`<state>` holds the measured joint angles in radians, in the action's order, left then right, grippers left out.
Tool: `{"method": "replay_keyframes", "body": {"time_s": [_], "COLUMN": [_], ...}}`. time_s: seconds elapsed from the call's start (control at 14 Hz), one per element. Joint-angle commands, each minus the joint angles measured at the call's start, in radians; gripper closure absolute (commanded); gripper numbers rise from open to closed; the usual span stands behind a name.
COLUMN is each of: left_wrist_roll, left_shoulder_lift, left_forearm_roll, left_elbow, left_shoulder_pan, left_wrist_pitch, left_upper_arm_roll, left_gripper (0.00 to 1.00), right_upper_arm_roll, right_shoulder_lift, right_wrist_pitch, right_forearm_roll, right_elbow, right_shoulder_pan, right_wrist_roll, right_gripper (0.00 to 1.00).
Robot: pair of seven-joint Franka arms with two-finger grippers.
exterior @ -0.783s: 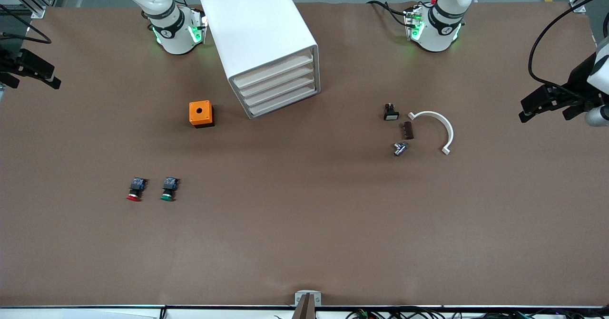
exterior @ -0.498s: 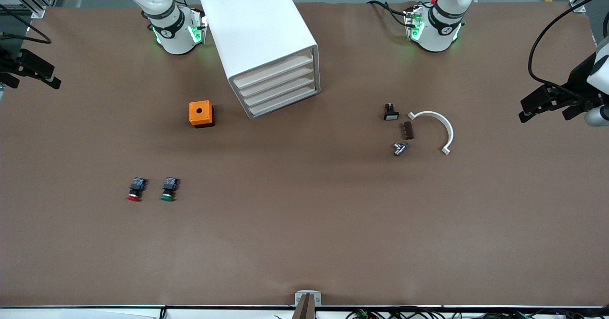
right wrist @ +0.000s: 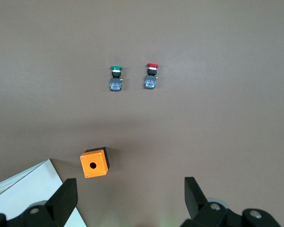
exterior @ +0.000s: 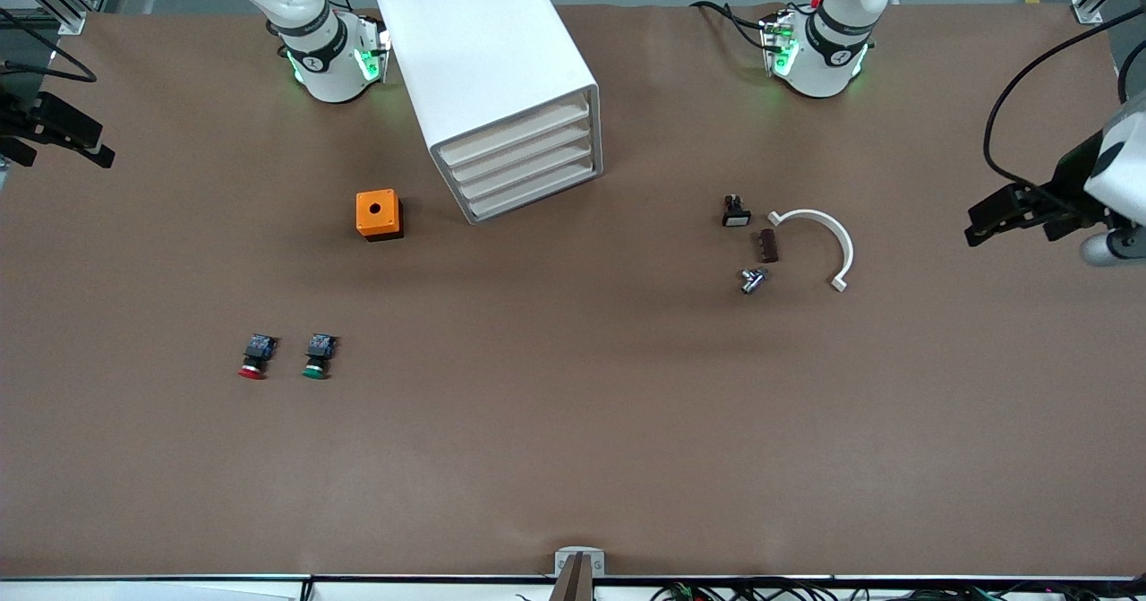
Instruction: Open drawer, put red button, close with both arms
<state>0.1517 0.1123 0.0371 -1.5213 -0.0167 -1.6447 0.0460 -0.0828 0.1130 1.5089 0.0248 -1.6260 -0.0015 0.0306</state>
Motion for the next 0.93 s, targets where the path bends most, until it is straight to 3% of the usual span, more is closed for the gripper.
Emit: {"method": "replay_keyframes", "body": {"time_s": [0.0, 0.36, 0.85], "left_wrist_roll": [0.122, 0.337, 0.817], "left_shoulder_lift": [0.09, 0.253, 0.438], "left_forearm_roll": [0.029, 0.017, -0.025], "left_elbow": [0.018, 0.02, 0.073], "left_shoulder_pan": [-0.017, -0.144, -0.324], "left_wrist_pitch": [-0.035, -0.078, -0.138], "left_upper_arm_roll": [0.008, 0.009, 0.008], "left_gripper": [0.0, 0.0, 0.0], "right_upper_arm_roll": [0.0, -0.002, -0.008], "right_shoulder_lift": [0.022, 0.019, 0.013], "right_wrist_pitch": [0.005, 0.002, -0.003], "right_forearm_roll": [0.0, 0.0, -0.003], "right_elbow": [-0.012, -0.012, 0.009], "right_shoulder_pan": [0.002, -0.003, -0.009], "right_wrist_roll": [-0.011, -0.012, -0.011], "right_gripper": [0.0, 0.0, 0.0]}}
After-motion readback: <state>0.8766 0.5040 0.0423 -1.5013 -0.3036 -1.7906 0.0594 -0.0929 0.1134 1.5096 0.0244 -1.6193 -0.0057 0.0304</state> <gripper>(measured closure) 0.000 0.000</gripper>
